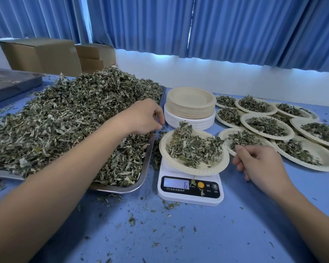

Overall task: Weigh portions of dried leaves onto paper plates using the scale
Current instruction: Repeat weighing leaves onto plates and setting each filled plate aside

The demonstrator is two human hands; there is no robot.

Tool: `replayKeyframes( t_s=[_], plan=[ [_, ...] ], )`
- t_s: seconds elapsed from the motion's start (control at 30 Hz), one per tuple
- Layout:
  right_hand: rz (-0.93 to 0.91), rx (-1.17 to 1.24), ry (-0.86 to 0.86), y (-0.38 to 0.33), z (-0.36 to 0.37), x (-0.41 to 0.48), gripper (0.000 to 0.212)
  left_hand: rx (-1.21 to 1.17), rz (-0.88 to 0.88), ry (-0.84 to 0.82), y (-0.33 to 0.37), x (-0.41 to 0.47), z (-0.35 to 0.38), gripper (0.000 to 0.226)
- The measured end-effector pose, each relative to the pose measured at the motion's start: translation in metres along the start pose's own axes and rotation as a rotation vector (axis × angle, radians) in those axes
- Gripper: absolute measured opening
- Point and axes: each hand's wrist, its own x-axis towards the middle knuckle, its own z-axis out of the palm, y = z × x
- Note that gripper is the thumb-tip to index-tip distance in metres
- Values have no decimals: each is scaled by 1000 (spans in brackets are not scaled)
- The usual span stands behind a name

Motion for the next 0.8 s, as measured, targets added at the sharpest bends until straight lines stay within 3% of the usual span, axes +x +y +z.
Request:
replayKeyframes(
  t_s=[0.2, 0.33, 0.4, 0.53, 0.67, 0.8],
  plan=[
    [14, -41, -65, 2, 1, 0, 47, 161, -117, 25, -11, 0, -3, 15],
    [-5, -69, -82, 2, 2, 0, 48, 343, -135, -314, -12, -6, 0, 14],
    [2, -72, -87, 2, 2, 1, 48, 399, -116, -371, -11, -8, 5, 18],
    [2, -85, -91, 3, 2, 0, 48, 404, -140, -320, -8, -7, 6, 27],
    [-1, -85, -90, 3, 1, 0, 48, 361, -156, -82, -8, -7, -1, 21],
    [11, -88, -91, 3, 2, 0, 48, 381, -132, -79, 0, -12, -1, 18]
  ],
)
